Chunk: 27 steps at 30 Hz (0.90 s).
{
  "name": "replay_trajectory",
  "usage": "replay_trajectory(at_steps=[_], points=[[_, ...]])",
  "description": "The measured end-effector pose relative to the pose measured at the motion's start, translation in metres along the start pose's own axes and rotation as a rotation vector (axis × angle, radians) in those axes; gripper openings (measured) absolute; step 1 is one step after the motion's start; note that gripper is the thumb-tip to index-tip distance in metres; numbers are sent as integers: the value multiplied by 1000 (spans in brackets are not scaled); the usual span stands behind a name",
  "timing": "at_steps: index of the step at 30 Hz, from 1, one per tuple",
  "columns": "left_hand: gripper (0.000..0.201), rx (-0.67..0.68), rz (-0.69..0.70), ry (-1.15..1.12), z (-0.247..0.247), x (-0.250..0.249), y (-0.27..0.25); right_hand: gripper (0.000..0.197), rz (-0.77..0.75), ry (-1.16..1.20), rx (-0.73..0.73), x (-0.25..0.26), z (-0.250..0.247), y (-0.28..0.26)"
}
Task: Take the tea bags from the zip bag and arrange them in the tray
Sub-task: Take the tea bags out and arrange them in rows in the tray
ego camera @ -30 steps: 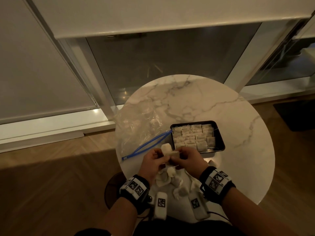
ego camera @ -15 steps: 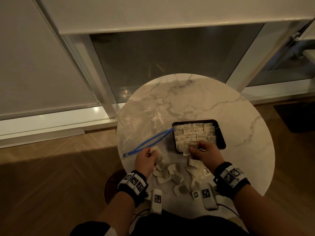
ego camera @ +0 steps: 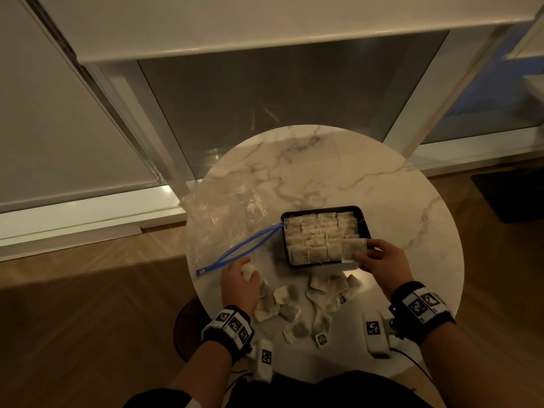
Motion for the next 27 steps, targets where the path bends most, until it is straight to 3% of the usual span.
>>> replay_trajectory(at_steps=[5,7,11,13,15,21,27], points=[[28,-58,223,147,16,-38,-6,27,-12,-31,-19,2,-20,13],[20,-3,316,134,31,-53,-9,22,-16,-40,-25,5,-28,19],[3,421,283,150,81,-65,-25,16,-38,-84,-53,14,-44,28],[8,598,267,227,106,-62,-38,15,-40,-95,-60,17,-50,35],[16,685,223,251,121,-54,-48,14,-36,-91,-64,19,-54,40],[43,659,240,431,148,-44,-62,16,-18,-93,-48,15,-64,50],[38,527,279,502,150,-47,-58,14,-7,-98,-14,8,-64,48]])
Point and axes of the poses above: each hand's wrist, its own y-axis towards the middle knuckle, its own z-axis out of the palm, x = y × z, the point moved 7 cm from there along y, towards the middle knuckle, and after that the axes turned 11 degrees about z, right-handed, at the moved point
